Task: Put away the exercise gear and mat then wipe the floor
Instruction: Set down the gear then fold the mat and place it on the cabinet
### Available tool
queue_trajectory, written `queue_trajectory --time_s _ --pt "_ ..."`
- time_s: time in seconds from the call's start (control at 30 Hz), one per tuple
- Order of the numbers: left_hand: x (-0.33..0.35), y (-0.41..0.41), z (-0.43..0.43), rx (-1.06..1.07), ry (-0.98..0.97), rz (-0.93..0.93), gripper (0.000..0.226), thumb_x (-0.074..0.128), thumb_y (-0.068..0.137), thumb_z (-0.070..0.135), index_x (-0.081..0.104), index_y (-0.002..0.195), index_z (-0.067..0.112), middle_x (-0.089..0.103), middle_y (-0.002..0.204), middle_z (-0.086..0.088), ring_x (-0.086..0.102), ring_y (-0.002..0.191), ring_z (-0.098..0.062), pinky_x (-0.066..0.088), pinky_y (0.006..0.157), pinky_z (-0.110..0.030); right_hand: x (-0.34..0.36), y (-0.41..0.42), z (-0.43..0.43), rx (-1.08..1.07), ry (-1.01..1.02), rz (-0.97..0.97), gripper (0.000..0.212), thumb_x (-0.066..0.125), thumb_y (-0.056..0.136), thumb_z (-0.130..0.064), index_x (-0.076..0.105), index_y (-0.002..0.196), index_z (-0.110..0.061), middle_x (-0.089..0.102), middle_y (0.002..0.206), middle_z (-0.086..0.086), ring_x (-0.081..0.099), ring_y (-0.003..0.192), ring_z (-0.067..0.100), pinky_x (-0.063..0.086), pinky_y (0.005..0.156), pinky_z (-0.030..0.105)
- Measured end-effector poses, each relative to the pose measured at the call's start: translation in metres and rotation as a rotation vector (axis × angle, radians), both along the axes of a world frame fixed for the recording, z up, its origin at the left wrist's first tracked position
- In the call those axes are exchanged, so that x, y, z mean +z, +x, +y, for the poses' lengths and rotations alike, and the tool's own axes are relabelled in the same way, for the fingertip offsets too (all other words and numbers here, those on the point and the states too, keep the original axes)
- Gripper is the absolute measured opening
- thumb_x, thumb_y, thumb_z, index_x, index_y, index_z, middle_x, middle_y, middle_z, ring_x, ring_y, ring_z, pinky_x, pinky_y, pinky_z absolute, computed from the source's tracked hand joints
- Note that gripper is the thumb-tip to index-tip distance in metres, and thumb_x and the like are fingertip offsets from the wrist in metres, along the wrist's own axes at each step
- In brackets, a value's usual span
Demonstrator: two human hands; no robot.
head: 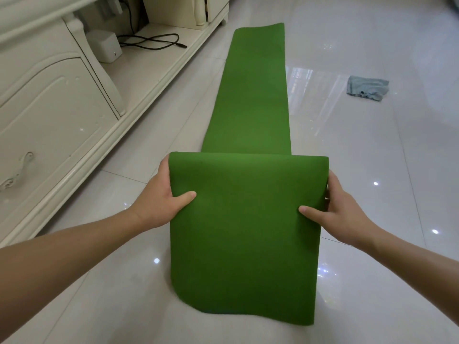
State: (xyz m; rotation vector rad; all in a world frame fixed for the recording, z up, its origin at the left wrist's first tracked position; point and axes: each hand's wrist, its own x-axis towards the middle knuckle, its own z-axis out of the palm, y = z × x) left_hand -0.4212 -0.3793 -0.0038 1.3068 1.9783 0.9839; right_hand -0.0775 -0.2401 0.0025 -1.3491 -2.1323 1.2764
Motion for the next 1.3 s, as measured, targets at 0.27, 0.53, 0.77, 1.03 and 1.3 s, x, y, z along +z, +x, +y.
queue_trajectory --time_s 0.27,0.53,0.77,1.03,1.3 --pt "0.019 -0.001 -0.022 0.035 0.016 -0.018 0.073 0.073 0.084 0.009 0.035 0.14 0.035 0.059 0.118 0.024 0.058 0.103 0.011 0.048 0.079 -0.009 0.009 -0.005 -0.012 0.018 -0.045 0.043 0.083 0.074 0.082 -0.014 0.027 0.143 -0.044 0.06 0.116 -0.024 0.065 0.092 -0.004 0.053 0.076 0.02" --pt "0.019 0.002 -0.04 0.037 -0.075 -0.024 0.074 0.072 0.084 0.013 0.033 0.144 0.034 0.058 0.119 0.025 0.057 0.099 0.015 0.049 0.083 -0.019 0.004 -0.003 -0.017 0.02 -0.202 0.102 0.072 0.075 0.079 -0.006 0.045 0.132 -0.044 0.067 0.111 -0.019 0.063 0.109 0.008 0.054 0.091 0.045" --pt "0.017 0.002 -0.021 0.008 -0.056 -0.017 0.075 0.072 0.084 0.014 0.032 0.144 0.035 0.056 0.12 0.027 0.055 0.103 0.015 0.047 0.084 -0.018 0.002 -0.002 -0.013 -0.021 -0.187 0.118 0.072 0.074 0.08 -0.008 0.042 0.133 -0.044 0.066 0.109 -0.021 0.064 0.105 0.005 0.057 0.083 0.036" --pt "0.0 -0.004 -0.01 0.093 0.017 -0.139 0.071 0.075 0.085 0.015 0.038 0.14 0.042 0.061 0.124 0.018 0.064 0.11 -0.009 0.056 0.089 -0.034 0.002 -0.009 -0.005 -0.036 -0.076 0.148 0.08 0.072 0.084 -0.007 0.028 0.142 -0.041 0.06 0.115 -0.017 0.068 0.088 0.001 0.056 0.069 0.019" --pt "-0.019 -0.002 -0.015 0.076 -0.061 -0.285 0.086 0.084 0.073 0.002 0.037 0.137 0.034 0.059 0.125 0.015 0.063 0.108 -0.001 0.054 0.089 -0.03 0.0 -0.019 0.009 -0.081 0.033 0.156 0.08 0.07 0.086 -0.012 0.023 0.142 -0.044 0.058 0.117 -0.014 0.07 0.083 0.005 0.056 0.069 0.024"
